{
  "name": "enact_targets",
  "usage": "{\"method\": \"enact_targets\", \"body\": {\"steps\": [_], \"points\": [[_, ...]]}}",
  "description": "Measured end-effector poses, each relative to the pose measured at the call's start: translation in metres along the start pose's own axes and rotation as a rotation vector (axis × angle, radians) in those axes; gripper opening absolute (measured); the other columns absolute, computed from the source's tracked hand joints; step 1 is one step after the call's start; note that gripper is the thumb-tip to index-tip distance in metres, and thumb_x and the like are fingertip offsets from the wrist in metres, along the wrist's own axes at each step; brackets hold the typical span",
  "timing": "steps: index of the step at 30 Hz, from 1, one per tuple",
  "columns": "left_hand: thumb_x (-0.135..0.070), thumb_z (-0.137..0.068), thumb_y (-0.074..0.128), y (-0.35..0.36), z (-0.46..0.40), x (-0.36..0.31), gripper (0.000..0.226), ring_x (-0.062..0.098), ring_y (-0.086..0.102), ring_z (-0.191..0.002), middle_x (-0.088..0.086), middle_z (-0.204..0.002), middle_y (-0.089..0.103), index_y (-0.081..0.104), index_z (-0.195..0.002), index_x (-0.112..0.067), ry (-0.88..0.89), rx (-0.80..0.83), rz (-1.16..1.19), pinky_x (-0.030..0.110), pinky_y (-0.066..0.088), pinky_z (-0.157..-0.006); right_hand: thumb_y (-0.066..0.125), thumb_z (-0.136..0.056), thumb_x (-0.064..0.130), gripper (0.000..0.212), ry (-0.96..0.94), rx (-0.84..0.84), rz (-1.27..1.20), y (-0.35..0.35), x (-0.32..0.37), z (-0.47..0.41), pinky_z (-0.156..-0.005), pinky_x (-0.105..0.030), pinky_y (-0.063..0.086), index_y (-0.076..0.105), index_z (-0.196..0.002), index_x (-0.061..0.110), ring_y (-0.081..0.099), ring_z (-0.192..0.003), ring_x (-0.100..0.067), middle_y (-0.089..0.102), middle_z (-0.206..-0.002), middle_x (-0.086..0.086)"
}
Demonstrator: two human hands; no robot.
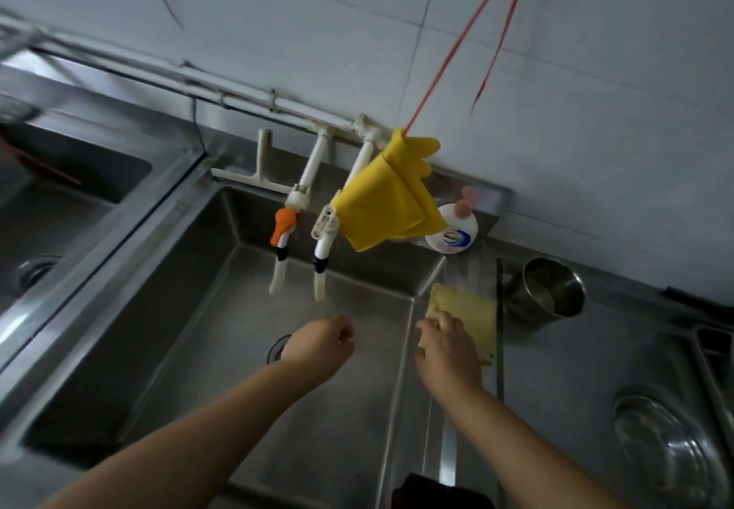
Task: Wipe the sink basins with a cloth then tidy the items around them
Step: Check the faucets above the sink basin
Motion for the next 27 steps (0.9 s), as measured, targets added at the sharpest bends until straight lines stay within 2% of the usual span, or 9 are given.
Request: {"method": "enact_targets", "body": {"steps": [5, 9, 14, 21, 27], "points": [[-0.029, -0.092, 0.051, -0.071, 0.046, 0.072, 0.025, 0.015, 0.056, -0.104, -0.004, -0.116, 0.059, 0.057, -0.116, -0.024, -0.052, -0.153, -0.07, 0.027, 0.046, -0.082, 0.053, -0.087, 0.02, 0.032, -0.129, 0.107, 0.041, -0.002, 0.101, 0.004, -0.093, -0.032, 0.04, 0.056, -0.12, 0.019, 0.048, -0.113, -0.022, 0.053, -0.119, 0.0], [-0.028, -0.093, 0.049, -0.132, 0.092, 0.147, 0.031, 0.014, 0.053, -0.112, -0.004, -0.121, 0.057, 0.056, -0.123, -0.024, -0.045, -0.26, -0.106, 0.027, 0.045, -0.089, 0.048, -0.091, 0.022, 0.025, -0.175, 0.107, 0.039, 0.0, 0.2, 0.011, -0.088, -0.031, 0.039, 0.059, -0.113, 0.019, 0.049, -0.11, -0.022, 0.056, -0.113, -0.001], [-0.028, -0.094, 0.047, -0.212, 0.168, 0.263, 0.029, 0.018, 0.055, -0.108, -0.001, -0.119, 0.057, 0.057, -0.12, -0.022, -0.081, -0.313, -0.127, 0.031, 0.048, -0.089, 0.048, -0.092, 0.026, 0.023, -0.26, 0.129, 0.009, 0.016, 0.34, 0.023, -0.088, -0.032, 0.043, 0.061, -0.109, 0.02, 0.049, -0.109, -0.021, 0.055, -0.112, 0.0], [-0.031, -0.092, 0.048, -0.309, 0.274, 0.415, 0.033, 0.018, 0.052, -0.114, -0.004, -0.125, 0.055, 0.055, -0.124, -0.026, -0.31, -0.486, -0.181, 0.03, 0.044, -0.088, 0.047, -0.09, 0.023, 0.021, -0.419, 0.18, -0.058, 0.027, 0.537, 0.032, -0.083, -0.031, 0.044, 0.062, -0.104, 0.018, 0.052, -0.105, -0.023, 0.056, -0.112, -0.003], [-0.03, -0.091, 0.048, -0.353, 0.316, 0.497, 0.031, 0.018, 0.054, -0.114, -0.004, -0.125, 0.057, 0.057, -0.121, -0.025, -0.421, -0.552, -0.134, 0.031, 0.046, -0.09, 0.043, -0.093, 0.023, 0.024, -0.518, 0.179, -0.042, 0.033, 0.639, 0.024, -0.075, -0.028, 0.041, 0.062, -0.106, 0.018, 0.054, -0.101, -0.022, 0.058, -0.111, -0.002]]}}
Point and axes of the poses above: each hand's wrist, its own z-axis away from the middle knuckle, its own y-axis out of the palm, x = y × z, the point moved 3 cm from there along -z, towards the middle knuckle
